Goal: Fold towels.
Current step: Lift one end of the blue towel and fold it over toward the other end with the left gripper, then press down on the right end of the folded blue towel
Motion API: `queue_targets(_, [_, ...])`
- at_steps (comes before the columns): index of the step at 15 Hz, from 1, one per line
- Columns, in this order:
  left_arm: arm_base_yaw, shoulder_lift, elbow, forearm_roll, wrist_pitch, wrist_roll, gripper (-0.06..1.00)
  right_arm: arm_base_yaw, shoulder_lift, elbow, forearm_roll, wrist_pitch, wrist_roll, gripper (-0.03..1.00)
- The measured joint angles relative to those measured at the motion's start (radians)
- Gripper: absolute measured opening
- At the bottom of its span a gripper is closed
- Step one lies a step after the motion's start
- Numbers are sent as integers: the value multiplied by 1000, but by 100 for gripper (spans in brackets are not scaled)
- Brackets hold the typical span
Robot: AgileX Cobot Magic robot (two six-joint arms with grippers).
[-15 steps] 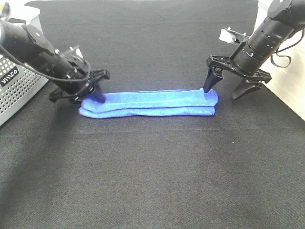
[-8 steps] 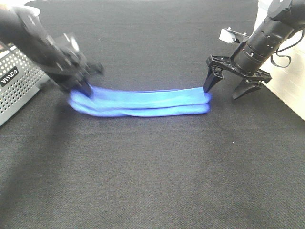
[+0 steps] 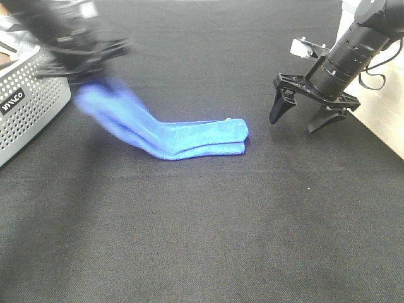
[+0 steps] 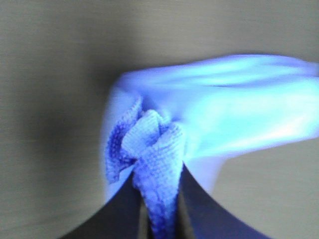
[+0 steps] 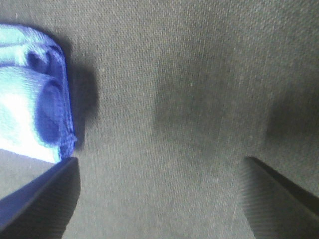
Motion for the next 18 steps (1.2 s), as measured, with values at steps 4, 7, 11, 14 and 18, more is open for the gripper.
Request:
queue_targets(4, [-148, 159, -190, -71, -18, -57, 8, 0, 0, 0, 7, 31, 0, 81])
queue_targets(7, [-205, 303, -360, -71, -12, -160, 16, 0, 0, 0, 10, 46, 0, 81])
queue_targets(11, [-224, 364, -453, -170, -41, -206, 62, 0, -5, 0, 14, 62, 0, 81])
queue_targets(14, [-227, 363, -453, -312, -69, -120, 65, 0, -44, 0, 23, 63, 0, 81])
queue_targets(18, [-198, 310, -453, -285, -68, -5, 65, 1, -76, 0, 118, 65, -1, 81])
